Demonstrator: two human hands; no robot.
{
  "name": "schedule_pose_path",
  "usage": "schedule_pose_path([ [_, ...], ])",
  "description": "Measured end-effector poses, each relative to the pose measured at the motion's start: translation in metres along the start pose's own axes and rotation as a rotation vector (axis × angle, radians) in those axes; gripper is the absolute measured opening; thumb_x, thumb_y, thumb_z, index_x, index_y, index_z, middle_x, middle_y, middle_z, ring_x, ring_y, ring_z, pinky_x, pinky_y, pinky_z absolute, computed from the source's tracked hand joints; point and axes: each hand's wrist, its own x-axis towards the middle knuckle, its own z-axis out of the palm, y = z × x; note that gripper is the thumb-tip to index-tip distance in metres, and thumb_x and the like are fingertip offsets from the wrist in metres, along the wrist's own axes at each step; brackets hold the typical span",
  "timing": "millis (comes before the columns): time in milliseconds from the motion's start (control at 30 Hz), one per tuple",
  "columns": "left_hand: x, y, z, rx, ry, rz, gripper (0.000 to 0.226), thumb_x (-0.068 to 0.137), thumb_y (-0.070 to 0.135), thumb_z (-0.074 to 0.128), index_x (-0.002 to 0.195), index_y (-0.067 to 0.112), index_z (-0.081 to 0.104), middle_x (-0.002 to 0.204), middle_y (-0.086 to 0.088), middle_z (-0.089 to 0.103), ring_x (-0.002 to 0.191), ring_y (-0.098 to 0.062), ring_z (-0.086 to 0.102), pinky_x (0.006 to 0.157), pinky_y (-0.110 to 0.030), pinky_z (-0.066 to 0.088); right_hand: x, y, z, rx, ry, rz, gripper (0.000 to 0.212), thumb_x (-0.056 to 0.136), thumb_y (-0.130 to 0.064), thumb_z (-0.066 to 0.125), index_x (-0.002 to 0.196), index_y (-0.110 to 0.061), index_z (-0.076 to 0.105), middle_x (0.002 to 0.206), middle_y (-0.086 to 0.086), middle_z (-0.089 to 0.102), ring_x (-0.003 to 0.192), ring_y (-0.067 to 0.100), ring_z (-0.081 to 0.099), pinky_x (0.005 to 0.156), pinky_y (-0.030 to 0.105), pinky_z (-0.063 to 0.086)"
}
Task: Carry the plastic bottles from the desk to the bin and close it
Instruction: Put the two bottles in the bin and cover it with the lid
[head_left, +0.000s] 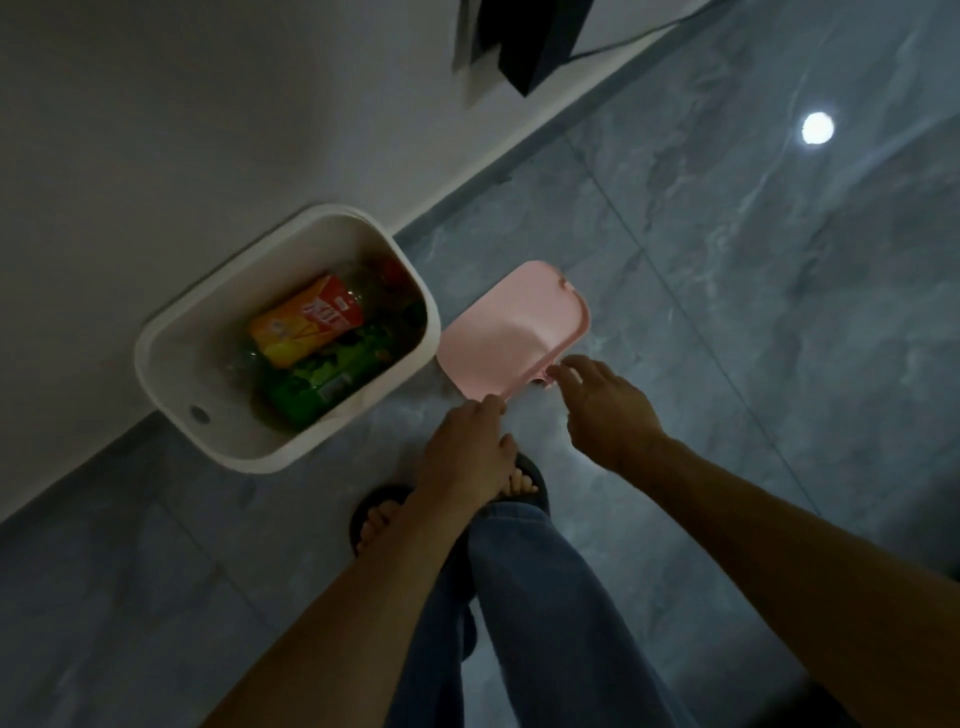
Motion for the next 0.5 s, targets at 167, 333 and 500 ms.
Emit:
schedule_pose_path([
  [167, 0.065, -0.009, 0.049, 0.144, 0.043, 0.071, 0.034, 0.094, 0.032, 0.061, 0.124, 0.019, 0.052, 0.120, -0.008, 0.058, 0.112, -0.028, 0.055, 0.077, -0.032, 0.043, 0.053, 0.030, 0.026, -0.105, 0.010, -0.051, 0.070, 0.075, -0.002, 0.072, 0.139, -0.014, 0.047, 0.143, 0.011, 0.050, 0.129, 0.032, 0.050, 0.103, 0.045, 0.045],
  [333, 0.101, -0.013, 0.070, 0.183, 0.129, 0.147, 0.018, 0.092, 0.022, 0.066, 0.107, 0.018, 0.056, 0.110, -0.007, 0.060, 0.101, -0.027, 0.056, 0.072, -0.033, 0.041, 0.081, 0.044, 0.042, -0.158, 0.119, -0.142, 0.038, 0.076, -0.002, 0.065, 0.113, -0.011, 0.060, 0.108, 0.012, 0.063, 0.101, 0.034, 0.058, 0.089, 0.043, 0.048],
  [500, 0.100, -0.010, 0.072, 0.182, 0.162, 0.169, 0.011, 0.092, 0.006, 0.062, 0.099, 0.015, 0.061, 0.102, -0.006, 0.063, 0.090, -0.028, 0.061, 0.065, -0.034, 0.044, 0.078, 0.051, 0.036, -0.153, 0.124, -0.154, 0.024, 0.089, -0.011, 0.054, 0.111, -0.018, 0.063, 0.105, 0.006, 0.064, 0.095, 0.030, 0.058, 0.070, 0.036, 0.046],
])
